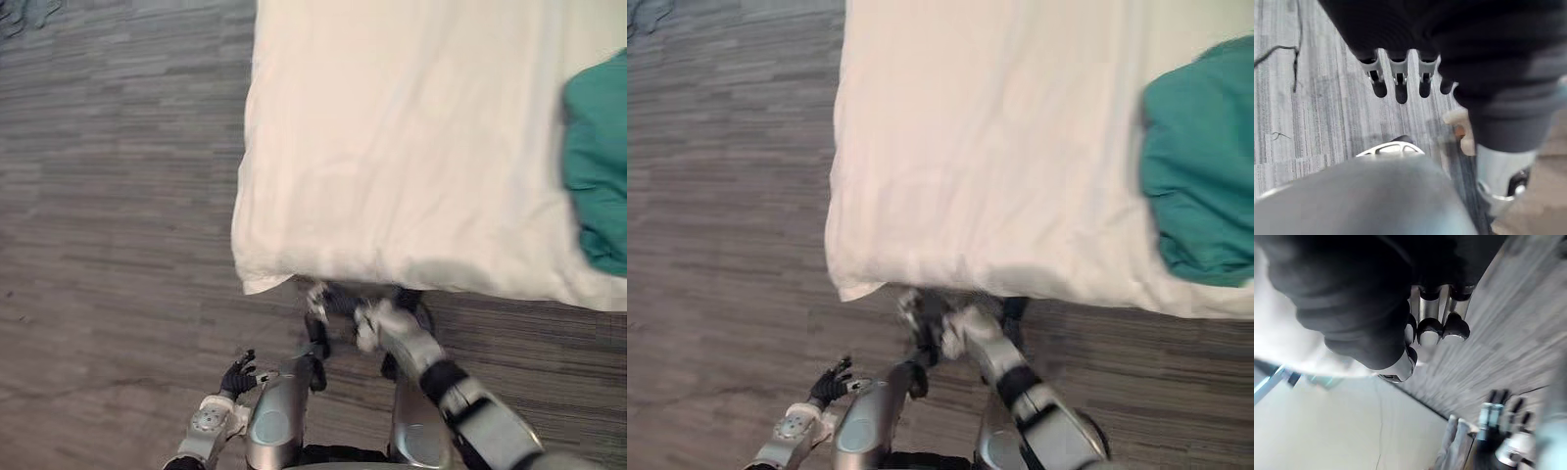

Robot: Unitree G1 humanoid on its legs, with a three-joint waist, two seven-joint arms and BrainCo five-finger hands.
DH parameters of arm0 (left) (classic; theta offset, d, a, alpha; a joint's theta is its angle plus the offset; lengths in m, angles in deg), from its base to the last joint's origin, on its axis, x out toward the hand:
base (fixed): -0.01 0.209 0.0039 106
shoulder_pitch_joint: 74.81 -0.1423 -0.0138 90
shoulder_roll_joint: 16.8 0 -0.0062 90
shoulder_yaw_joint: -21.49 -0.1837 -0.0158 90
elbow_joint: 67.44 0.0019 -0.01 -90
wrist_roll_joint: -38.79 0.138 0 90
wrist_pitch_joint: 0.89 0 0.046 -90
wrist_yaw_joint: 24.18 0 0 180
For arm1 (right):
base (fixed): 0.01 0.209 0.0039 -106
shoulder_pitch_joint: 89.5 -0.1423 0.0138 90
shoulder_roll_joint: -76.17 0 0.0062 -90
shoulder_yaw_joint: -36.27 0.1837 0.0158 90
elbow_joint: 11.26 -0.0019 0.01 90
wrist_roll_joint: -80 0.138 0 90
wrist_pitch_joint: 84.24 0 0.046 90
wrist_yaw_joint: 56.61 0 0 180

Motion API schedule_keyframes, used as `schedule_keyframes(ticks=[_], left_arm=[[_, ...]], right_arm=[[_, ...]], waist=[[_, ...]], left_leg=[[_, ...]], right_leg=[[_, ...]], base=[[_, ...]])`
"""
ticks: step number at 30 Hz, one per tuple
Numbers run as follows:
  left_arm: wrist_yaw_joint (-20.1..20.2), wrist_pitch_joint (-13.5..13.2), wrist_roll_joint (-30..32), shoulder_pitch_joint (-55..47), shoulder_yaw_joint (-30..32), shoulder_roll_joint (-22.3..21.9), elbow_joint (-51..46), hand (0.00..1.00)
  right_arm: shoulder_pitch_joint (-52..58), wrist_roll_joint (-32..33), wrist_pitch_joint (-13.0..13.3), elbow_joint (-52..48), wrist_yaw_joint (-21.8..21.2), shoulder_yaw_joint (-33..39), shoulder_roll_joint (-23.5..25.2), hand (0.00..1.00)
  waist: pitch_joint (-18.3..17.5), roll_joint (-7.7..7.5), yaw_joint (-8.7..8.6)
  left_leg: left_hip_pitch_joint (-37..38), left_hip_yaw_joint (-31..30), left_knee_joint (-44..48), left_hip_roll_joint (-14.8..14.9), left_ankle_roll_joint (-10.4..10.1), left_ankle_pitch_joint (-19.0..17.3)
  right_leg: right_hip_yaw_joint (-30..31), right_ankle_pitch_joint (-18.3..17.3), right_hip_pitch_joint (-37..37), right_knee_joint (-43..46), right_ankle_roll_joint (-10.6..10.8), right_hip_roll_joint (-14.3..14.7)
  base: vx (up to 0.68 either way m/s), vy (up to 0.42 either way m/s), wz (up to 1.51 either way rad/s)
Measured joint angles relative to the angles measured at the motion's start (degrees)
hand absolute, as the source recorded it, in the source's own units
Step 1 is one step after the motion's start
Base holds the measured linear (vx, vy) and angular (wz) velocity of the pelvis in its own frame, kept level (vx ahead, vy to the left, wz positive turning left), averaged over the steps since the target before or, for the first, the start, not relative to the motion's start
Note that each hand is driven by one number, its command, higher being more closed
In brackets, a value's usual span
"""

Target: Tidy the bed and pick cloth on bed and put in laundry

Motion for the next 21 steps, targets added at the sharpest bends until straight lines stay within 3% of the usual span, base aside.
schedule_keyframes(ticks=[2, 4, 5, 7, 8, 11, 13, 19, 21], left_arm=[[-0.03, 0.57, 1.05, -0.06, -0.03, -0.21, 1.93, 0.00], [-0.05, 0.62, 1.99, -0.01, -0.29, -1.78, 2.33, 0.00], [-0.08, 0.64, 2.02, 0.29, -0.72, -2.98, 2.72, 0.00], [-0.05, 1.00, 2.08, 0.97, -1.35, -4.28, 3.35, 0.00], [-0.03, 1.66, 2.10, 1.81, -2.57, -5.28, 4.31, 0.00], [-0.04, 2.38, 2.61, 1.67, -2.63, -5.63, 5.51, 0.00], [-0.03, 2.80, 3.14, 0.71, -2.47, -5.47, 7.25, 0.00], [-0.01, 2.64, 4.47, 0.81, -1.76, -5.51, 7.25, 0.00], [-0.02, 2.58, 4.40, 0.99, -1.79, -5.53, 7.18, 0.00]], right_arm=[[3.23, -0.27, 5.89, -12.31, 2.07, -3.36, -1.14, 1.00], [2.36, 0.71, 10.17, -22.13, 3.89, -3.28, -0.52, 1.00], [0.16, 1.79, 11.90, -27.55, 4.52, -2.77, 0.09, 1.00], [-3.29, 3.18, 12.87, -32.11, 5.03, -2.11, 0.94, 1.00], [-9.04, 5.85, 12.81, -35.31, 6.27, -1.82, 1.72, 1.00], [-13.11, 9.16, 11.32, -36.50, 8.07, -1.06, 2.61, 1.00], [-15.71, 11.84, 8.75, -36.57, 11.17, 0.91, 4.79, 1.00], [-18.57, 9.05, 1.95, -32.03, 19.45, 2.64, 5.98, 1.00], [-19.61, 8.23, 1.47, -27.27, 20.83, 3.42, 6.12, 1.00]], waist=[[-5.84, -1.80, -0.24], [-9.02, -1.85, -0.33], [-10.70, -1.91, -0.40], [-11.76, -1.87, -0.43], [-12.24, -1.85, -0.45], [-14.09, -1.95, -0.13], [-15.01, -2.00, 0.43], [-14.81, -1.54, 1.37], [-14.23, -0.83, 1.25]], left_leg=[[3.67, 2.11, -0.97, 1.92, -1.22, -1.01], [5.86, 3.43, -2.12, 2.59, -1.61, -1.30], [6.82, 4.11, -2.41, 2.66, -1.60, -1.30], [8.00, 4.34, -2.69, 2.69, -1.60, -1.30], [9.92, 4.32, -2.72, 2.53, -1.60, -1.30], [10.67, 4.07, -2.73, 2.54, -1.59, -1.29], [11.32, 3.74, -2.75, 2.43, -1.57, -1.28], [9.22, 3.54, -2.00, 1.60, -1.10, -1.54], [7.61, 3.85, -1.15, 1.52, -0.88, -1.86]], right_leg=[[1.21, 0.04, 2.02, 0.02, -1.43, 2.54], [1.93, -0.02, 2.93, 0.05, -1.67, 3.64], [2.59, 0.00, 3.23, 0.05, -1.73, 3.92], [3.02, 0.03, 3.89, 0.06, -1.77, 3.94], [3.21, 0.07, 5.67, 0.06, -1.81, 3.77], [3.12, 0.24, 6.74, 0.05, -2.01, 3.71], [3.06, 0.37, 7.55, 0.04, -2.14, 3.55], [4.20, 0.43, 6.07, 0.01, -2.28, 2.61], [4.55, -0.15, 4.81, 0.02, -1.67, 2.34]], base=[[0.22, -0.022, -0.50], [0.18, 0.012, -0.42], [0.14, 0.034, -0.37], [0.09, 0.053, -0.23], [0.04, 0.081, -0.11], [0.01, 0.068, 0.07], [-0.03, 0.039, 0.09], [-0.09, 0.006, 0.01], [-0.14, -0.046, -0.07]])
